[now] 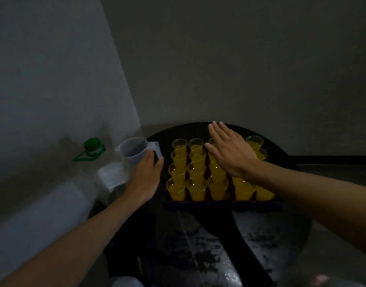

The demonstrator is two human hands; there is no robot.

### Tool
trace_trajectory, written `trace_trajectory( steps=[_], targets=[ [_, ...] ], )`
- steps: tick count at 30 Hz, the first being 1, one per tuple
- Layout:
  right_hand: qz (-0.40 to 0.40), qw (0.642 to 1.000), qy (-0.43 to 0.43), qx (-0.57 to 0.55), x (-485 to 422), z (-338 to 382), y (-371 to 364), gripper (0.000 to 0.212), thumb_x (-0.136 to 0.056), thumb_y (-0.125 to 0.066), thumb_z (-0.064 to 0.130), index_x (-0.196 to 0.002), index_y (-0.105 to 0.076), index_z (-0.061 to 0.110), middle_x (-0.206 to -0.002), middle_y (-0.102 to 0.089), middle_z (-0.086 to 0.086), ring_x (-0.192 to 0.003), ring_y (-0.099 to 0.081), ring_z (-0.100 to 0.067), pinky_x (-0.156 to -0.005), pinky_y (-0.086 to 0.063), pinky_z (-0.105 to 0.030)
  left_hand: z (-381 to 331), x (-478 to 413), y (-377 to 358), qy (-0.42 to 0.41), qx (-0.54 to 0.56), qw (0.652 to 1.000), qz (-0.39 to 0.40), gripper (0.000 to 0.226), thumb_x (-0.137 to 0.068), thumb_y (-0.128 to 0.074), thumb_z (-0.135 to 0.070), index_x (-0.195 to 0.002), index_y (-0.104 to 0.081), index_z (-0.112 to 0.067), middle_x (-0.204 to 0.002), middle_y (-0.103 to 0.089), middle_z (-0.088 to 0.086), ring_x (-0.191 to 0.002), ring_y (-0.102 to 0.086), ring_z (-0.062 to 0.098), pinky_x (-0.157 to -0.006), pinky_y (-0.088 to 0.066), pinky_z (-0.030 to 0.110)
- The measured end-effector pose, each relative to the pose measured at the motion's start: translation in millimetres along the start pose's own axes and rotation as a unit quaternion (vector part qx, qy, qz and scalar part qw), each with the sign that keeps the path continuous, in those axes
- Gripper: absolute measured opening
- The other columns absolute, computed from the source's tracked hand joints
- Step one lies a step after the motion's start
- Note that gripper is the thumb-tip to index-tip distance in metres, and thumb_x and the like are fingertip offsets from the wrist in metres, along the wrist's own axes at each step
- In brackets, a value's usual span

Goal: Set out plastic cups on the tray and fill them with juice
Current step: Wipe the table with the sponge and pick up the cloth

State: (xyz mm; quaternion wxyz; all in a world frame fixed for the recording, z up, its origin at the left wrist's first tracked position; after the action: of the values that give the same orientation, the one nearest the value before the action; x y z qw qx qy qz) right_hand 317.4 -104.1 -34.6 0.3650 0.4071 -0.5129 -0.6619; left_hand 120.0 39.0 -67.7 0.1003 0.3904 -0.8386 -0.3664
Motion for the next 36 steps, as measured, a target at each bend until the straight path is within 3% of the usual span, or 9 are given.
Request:
trace_trajectory(
  steps=[4, 8, 12, 16, 19, 22, 27, 32, 36],
  targets=[
    [0.000, 0.999, -0.033, -0.006, 7, -58, 9, 0.069, -0.102, -0.010, 0.058, -0.158, 0.002, 0.020, -0.166, 0.004, 0.002, -0.152, 0.008, -0.013, -0.122, -0.003, -0.035, 10, -29, -21, 0.027, -0.013, 1.000, 0.007, 0.017, -0.110, -0.034, -0.028, -0.103, -0.048, -0.022, -0.091, -0.054, -0.005, -0.085, -0.054, 0.011, -0.079, -0.038, 0.033],
    [0.000, 0.998, -0.064, -0.025, 15, -104, 3, 0.070, -0.101, -0.010, 0.059, -0.159, 0.000, 0.019, -0.167, 0.000, 0.001, -0.153, 0.005, -0.013, -0.124, -0.007, -0.037, 25, -49, -41, 0.039, -0.086, 0.995, 0.034, 0.042, -0.109, -0.025, -0.039, -0.111, -0.056, -0.011, -0.113, -0.058, 0.005, -0.111, -0.055, 0.025, -0.094, -0.041, 0.039],
    [0.003, 0.990, -0.127, -0.054, 25, -147, -12, 0.069, -0.102, -0.013, 0.058, -0.158, -0.015, 0.019, -0.166, -0.015, -0.004, -0.153, -0.012, -0.020, -0.122, -0.019, -0.044, 33, -55, -55, 0.091, -0.069, 0.992, 0.052, 0.039, -0.111, -0.024, -0.035, -0.088, -0.053, -0.021, -0.103, -0.056, 0.008, -0.102, -0.055, 0.025, -0.092, -0.040, 0.039],
    [0.018, 0.976, -0.214, -0.044, 43, -198, -35, 0.058, -0.103, -0.020, 0.055, -0.140, -0.046, 0.018, -0.142, -0.049, -0.013, -0.128, -0.048, -0.029, -0.106, -0.041, -0.048, 62, -61, -66, 0.179, -0.041, 0.981, 0.064, 0.047, -0.111, -0.025, -0.037, -0.120, -0.062, -0.009, -0.132, -0.057, 0.018, -0.126, -0.053, 0.037, -0.112, -0.036, 0.047],
    [0.030, 0.948, -0.308, -0.078, 59, -245, -58, 0.052, -0.104, -0.029, 0.050, -0.133, -0.052, 0.014, -0.129, -0.055, -0.019, -0.115, -0.054, -0.034, -0.098, -0.046, -0.052, 93, -63, -73, 0.255, 0.091, 0.962, 0.026, 0.035, -0.109, -0.037, -0.041, -0.097, -0.060, -0.018, -0.112, -0.061, 0.013, -0.103, -0.058, 0.030, -0.101, -0.043, 0.046],
    [0.072, 0.912, -0.368, -0.167, 68, -271, -86, 0.039, -0.103, -0.043, 0.040, -0.126, -0.054, 0.010, -0.110, -0.061, -0.012, -0.094, -0.060, -0.024, -0.082, -0.051, -0.040, 115, -64, -85, 0.308, 0.141, 0.940, 0.049, 0.024, -0.108, -0.044, -0.033, -0.105, -0.058, -0.015, -0.103, -0.064, 0.011, -0.096, -0.062, 0.031, -0.086, -0.049, 0.046],
    [0.169, 0.870, -0.395, -0.243, 67, -271, -130, 0.029, -0.101, -0.054, 0.036, -0.122, -0.056, 0.016, -0.086, -0.067, -0.010, -0.065, -0.060, -0.017, -0.048, -0.043, -0.024, 128, -76, -97, 0.274, 0.081, 0.955, 0.074, 0.027, -0.108, -0.046, -0.020, -0.096, -0.067, -0.010, -0.092, -0.068, 0.020, -0.079, -0.063, 0.030, -0.068, -0.049, 0.035],
    [0.210, 0.866, -0.351, -0.287, 57, -261, -156, 0.029, -0.098, -0.059, 0.036, -0.121, -0.054, 0.019, -0.102, -0.064, -0.009, -0.078, -0.063, -0.018, -0.058, -0.047, -0.026, 134, -80, -104, 0.250, 0.061, 0.956, 0.139, 0.019, -0.104, -0.056, -0.021, -0.099, -0.072, -0.013, -0.095, -0.074, 0.014, -0.093, -0.069, 0.029, -0.076, -0.052, 0.037],
    [0.216, 0.882, -0.342, -0.242, 48, -262, -160, 0.021, -0.095, -0.063, 0.037, -0.105, -0.056, 0.019, -0.094, -0.065, -0.007, -0.078, -0.067, -0.018, -0.057, -0.049, -0.024, 143, -80, -108, 0.237, 0.065, 0.951, 0.189, 0.015, -0.098, -0.064, -0.020, -0.102, -0.074, -0.009, -0.097, -0.076, 0.014, -0.098, -0.070, 0.031, -0.092, -0.055, 0.046]
  ],
)
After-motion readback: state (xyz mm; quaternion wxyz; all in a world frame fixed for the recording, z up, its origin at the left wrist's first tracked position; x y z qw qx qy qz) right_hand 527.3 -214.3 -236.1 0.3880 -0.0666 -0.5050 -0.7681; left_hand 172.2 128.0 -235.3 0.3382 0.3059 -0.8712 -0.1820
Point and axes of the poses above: each hand's wrist, its own x-axis away from the middle knuckle, its own y-axis out of the back of the hand, z = x × y, the point moved 7 cm from there along -x, towards the middle knuckle
